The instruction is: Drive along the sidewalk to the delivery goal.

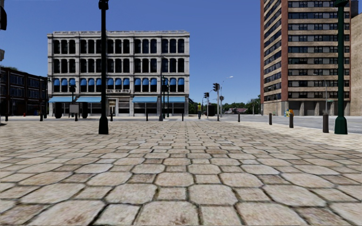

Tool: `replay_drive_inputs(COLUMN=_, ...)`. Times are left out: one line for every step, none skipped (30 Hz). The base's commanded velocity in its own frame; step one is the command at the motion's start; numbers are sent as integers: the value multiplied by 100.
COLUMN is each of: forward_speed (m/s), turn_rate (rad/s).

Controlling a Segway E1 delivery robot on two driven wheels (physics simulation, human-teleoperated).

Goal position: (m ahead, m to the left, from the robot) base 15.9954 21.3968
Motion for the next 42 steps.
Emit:
replay_drive_inputs(forward_speed=200, turn_rate=0)
replay_drive_inputs(forward_speed=200, turn_rate=0)
replay_drive_inputs(forward_speed=200, turn_rate=0)
replay_drive_inputs(forward_speed=200, turn_rate=0)
replay_drive_inputs(forward_speed=200, turn_rate=0)
replay_drive_inputs(forward_speed=200, turn_rate=0)
replay_drive_inputs(forward_speed=200, turn_rate=0)
replay_drive_inputs(forward_speed=200, turn_rate=0)
replay_drive_inputs(forward_speed=200, turn_rate=0)
replay_drive_inputs(forward_speed=200, turn_rate=0)
replay_drive_inputs(forward_speed=200, turn_rate=0)
replay_drive_inputs(forward_speed=200, turn_rate=0)
replay_drive_inputs(forward_speed=199, turn_rate=0)
replay_drive_inputs(forward_speed=199, turn_rate=0)
replay_drive_inputs(forward_speed=199, turn_rate=0)
replay_drive_inputs(forward_speed=199, turn_rate=0)
replay_drive_inputs(forward_speed=199, turn_rate=0)
replay_drive_inputs(forward_speed=199, turn_rate=0)
replay_drive_inputs(forward_speed=199, turn_rate=0)
replay_drive_inputs(forward_speed=199, turn_rate=0)
replay_drive_inputs(forward_speed=199, turn_rate=0)
replay_drive_inputs(forward_speed=199, turn_rate=0)
replay_drive_inputs(forward_speed=199, turn_rate=0)
replay_drive_inputs(forward_speed=199, turn_rate=0)
replay_drive_inputs(forward_speed=199, turn_rate=0)
replay_drive_inputs(forward_speed=199, turn_rate=0)
replay_drive_inputs(forward_speed=199, turn_rate=0)
replay_drive_inputs(forward_speed=199, turn_rate=0)
replay_drive_inputs(forward_speed=199, turn_rate=0)
replay_drive_inputs(forward_speed=199, turn_rate=0)
replay_drive_inputs(forward_speed=199, turn_rate=4)
replay_drive_inputs(forward_speed=199, turn_rate=14)
replay_drive_inputs(forward_speed=199, turn_rate=19)
replay_drive_inputs(forward_speed=199, turn_rate=19)
replay_drive_inputs(forward_speed=199, turn_rate=21)
replay_drive_inputs(forward_speed=199, turn_rate=21)
replay_drive_inputs(forward_speed=199, turn_rate=21)
replay_drive_inputs(forward_speed=199, turn_rate=21)
replay_drive_inputs(forward_speed=199, turn_rate=22)
replay_drive_inputs(forward_speed=199, turn_rate=24)
replay_drive_inputs(forward_speed=199, turn_rate=25)
replay_drive_inputs(forward_speed=199, turn_rate=25)
